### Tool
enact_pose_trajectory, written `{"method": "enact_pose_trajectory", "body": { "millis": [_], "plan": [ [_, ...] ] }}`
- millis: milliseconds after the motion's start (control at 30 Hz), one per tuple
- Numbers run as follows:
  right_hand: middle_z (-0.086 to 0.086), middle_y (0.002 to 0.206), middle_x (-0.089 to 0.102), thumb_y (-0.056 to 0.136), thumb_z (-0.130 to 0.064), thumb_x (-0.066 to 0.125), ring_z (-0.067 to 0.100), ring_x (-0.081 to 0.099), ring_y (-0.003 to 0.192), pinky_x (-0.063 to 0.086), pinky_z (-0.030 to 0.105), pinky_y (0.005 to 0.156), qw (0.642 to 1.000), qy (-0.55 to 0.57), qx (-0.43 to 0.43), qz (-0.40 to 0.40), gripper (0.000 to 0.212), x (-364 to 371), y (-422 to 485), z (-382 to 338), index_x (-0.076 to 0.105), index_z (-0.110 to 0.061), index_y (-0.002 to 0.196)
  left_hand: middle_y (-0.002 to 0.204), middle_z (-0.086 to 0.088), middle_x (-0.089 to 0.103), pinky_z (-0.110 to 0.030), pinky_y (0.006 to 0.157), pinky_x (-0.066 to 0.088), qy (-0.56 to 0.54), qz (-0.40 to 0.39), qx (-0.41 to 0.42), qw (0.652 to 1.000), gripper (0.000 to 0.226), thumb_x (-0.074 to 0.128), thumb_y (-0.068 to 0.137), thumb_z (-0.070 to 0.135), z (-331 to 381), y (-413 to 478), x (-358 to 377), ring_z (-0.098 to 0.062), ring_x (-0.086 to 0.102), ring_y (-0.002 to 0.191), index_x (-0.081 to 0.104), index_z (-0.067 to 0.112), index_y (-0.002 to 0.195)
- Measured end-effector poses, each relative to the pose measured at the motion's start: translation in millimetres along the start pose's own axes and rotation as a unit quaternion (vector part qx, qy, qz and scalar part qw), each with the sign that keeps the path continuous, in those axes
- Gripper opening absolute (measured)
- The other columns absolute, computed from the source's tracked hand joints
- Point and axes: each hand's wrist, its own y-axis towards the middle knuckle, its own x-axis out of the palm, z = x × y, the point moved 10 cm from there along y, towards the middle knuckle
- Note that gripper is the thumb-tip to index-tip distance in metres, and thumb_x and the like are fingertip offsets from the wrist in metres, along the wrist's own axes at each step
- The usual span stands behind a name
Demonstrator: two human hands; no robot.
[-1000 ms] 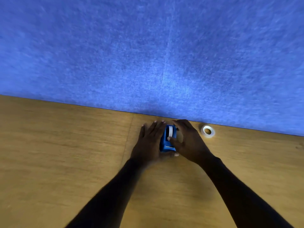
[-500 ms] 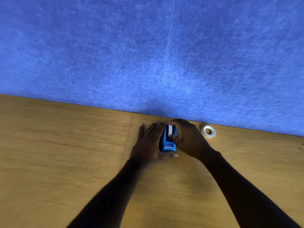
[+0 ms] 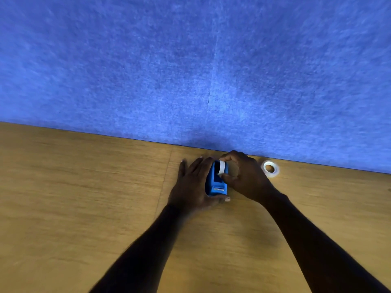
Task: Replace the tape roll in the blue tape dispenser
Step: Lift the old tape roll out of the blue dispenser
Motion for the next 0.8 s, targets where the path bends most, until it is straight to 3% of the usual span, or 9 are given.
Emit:
{"method": "enact_pose_trajectory", "body": {
  "millis": [67,300,467,633,733,800],
  "plan": [
    [0.002,0.112,0.066,0.076,-0.018,0.079,0.015,0.061,0.101,0.046,0.019,0.078,1.000,-0.006,0.000,0.001,0.040,-0.3,1.9,-0.7,0.062,-0.016,0.112,0.152,0.005,0.039,-0.059,0.120,0.012,0.000,-0.004,-0.001,1.000,0.112,0.057,0.064,0.084,-0.2,-0.2,0.1,-0.010,0.021,0.145,0.022,0.023,0.150],
    [0.004,0.118,0.066,0.080,-0.017,0.078,0.017,0.059,0.107,0.042,0.022,0.083,1.000,-0.020,-0.017,0.007,0.041,-8.2,5.8,-9.7,0.062,-0.013,0.117,0.154,0.004,0.037,-0.060,0.120,0.013,0.005,-0.016,-0.006,1.000,0.112,0.060,0.065,0.083,0.7,-0.9,0.3,-0.012,0.022,0.146,0.020,0.024,0.152],
    [-0.007,0.113,0.067,0.080,-0.014,0.078,0.001,0.060,0.103,0.043,0.005,0.083,0.996,0.063,0.025,0.066,0.041,-25.8,-7.4,5.3,0.062,-0.021,0.116,0.159,0.002,0.030,-0.058,0.121,0.012,0.012,-0.028,-0.001,1.000,0.116,0.053,0.066,0.087,1.5,-1.5,4.0,-0.014,0.017,0.149,0.016,0.021,0.153],
    [-0.004,0.114,0.070,0.081,-0.010,0.075,0.008,0.067,0.105,0.056,0.029,0.089,0.988,0.112,0.062,0.085,0.042,-31.6,-31.5,24.8,0.063,-0.021,0.119,0.162,-0.009,0.026,-0.055,0.122,0.011,0.027,-0.014,0.034,0.999,0.118,0.033,0.073,0.090,8.9,-4.3,-0.3,-0.022,0.017,0.150,0.017,0.006,0.154],
    [-0.005,0.116,0.069,0.082,-0.008,0.074,0.003,0.067,0.103,0.056,0.026,0.091,0.988,0.105,0.070,0.084,0.042,-39.6,-47.7,27.6,0.063,-0.021,0.121,0.157,-0.017,0.033,-0.054,0.120,0.015,-0.004,0.013,0.031,0.999,0.113,0.027,0.079,0.086,14.3,-9.1,-11.3,-0.022,0.017,0.147,0.027,-0.002,0.150],
    [-0.008,0.116,0.068,0.083,-0.008,0.074,-0.010,0.064,0.100,0.053,0.014,0.088,0.988,0.105,0.069,0.086,0.041,-47.1,-56.8,27.5,0.064,-0.021,0.120,0.153,-0.021,0.038,-0.057,0.118,0.021,-0.014,0.058,0.023,0.998,0.099,0.023,0.090,0.076,19.4,-14.7,-23.6,-0.032,0.028,0.145,0.035,-0.005,0.146]
  ]
}}
